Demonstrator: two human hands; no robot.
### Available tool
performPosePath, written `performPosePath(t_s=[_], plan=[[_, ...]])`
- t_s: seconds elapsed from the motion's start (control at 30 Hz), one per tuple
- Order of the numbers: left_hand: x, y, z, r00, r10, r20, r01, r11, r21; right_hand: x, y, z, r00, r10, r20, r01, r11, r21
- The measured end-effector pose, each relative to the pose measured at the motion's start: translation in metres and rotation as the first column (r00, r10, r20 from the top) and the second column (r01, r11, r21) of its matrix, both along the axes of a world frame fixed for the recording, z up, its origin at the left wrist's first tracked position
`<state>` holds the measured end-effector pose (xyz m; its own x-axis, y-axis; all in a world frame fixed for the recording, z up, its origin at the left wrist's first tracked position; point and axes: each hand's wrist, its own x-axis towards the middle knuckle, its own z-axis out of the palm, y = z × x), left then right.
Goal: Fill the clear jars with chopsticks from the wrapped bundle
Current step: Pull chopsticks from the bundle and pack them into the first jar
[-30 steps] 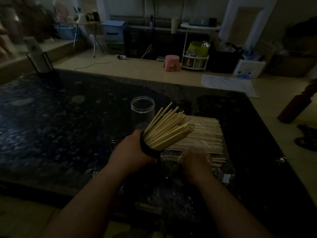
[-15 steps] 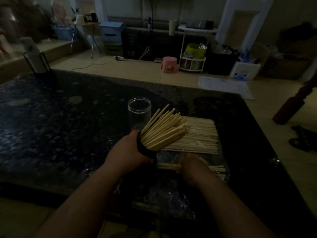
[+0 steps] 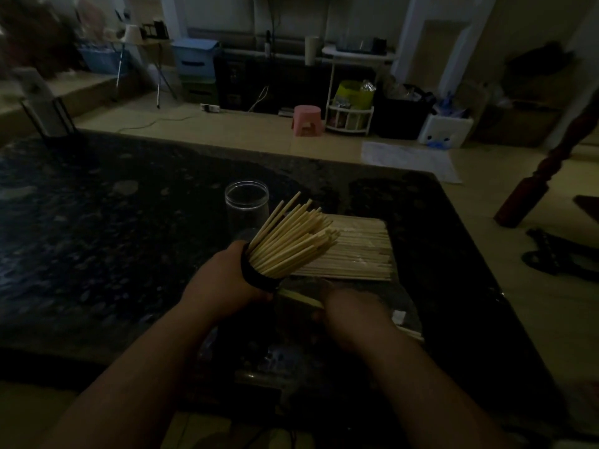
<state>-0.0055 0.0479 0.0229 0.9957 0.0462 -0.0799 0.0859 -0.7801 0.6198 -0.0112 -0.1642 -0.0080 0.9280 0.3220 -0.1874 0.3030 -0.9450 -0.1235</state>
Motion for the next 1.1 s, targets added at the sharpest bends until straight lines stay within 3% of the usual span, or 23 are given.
performPosePath(t_s=[0.17, 0.33, 0.43, 0.57, 0.9, 1.1], plan=[[-0.001, 0.000, -0.002, 1.000, 0.011, 0.005, -0.011, 1.000, 0.010, -0.016, -0.006, 0.033, 0.999, -0.002, 0.037, 0.000, 0.998, 0.062], [-0.001, -0.002, -0.003, 1.000, 0.024, -0.003, -0.024, 0.999, 0.039, -0.024, -0.011, 0.065, 0.969, 0.043, 0.241, -0.079, 0.987, 0.141], [-0.001, -0.005, -0.004, 1.000, 0.024, -0.006, -0.024, 0.998, 0.053, -0.018, -0.012, 0.068, 0.904, -0.020, 0.428, -0.082, 0.972, 0.219], [0.001, -0.006, -0.004, 1.000, 0.004, 0.000, -0.004, 0.997, 0.081, -0.008, -0.018, 0.064, 0.739, -0.026, 0.673, -0.170, 0.960, 0.224], [0.003, -0.003, -0.008, 0.999, -0.052, 0.017, 0.050, 0.991, 0.123, 0.001, -0.027, 0.068, 0.653, -0.284, 0.702, -0.204, 0.827, 0.524], [0.005, -0.002, -0.012, 0.998, -0.059, 0.015, 0.056, 0.990, 0.133, -0.002, -0.015, 0.075, 0.626, -0.325, 0.709, -0.390, 0.656, 0.646]])
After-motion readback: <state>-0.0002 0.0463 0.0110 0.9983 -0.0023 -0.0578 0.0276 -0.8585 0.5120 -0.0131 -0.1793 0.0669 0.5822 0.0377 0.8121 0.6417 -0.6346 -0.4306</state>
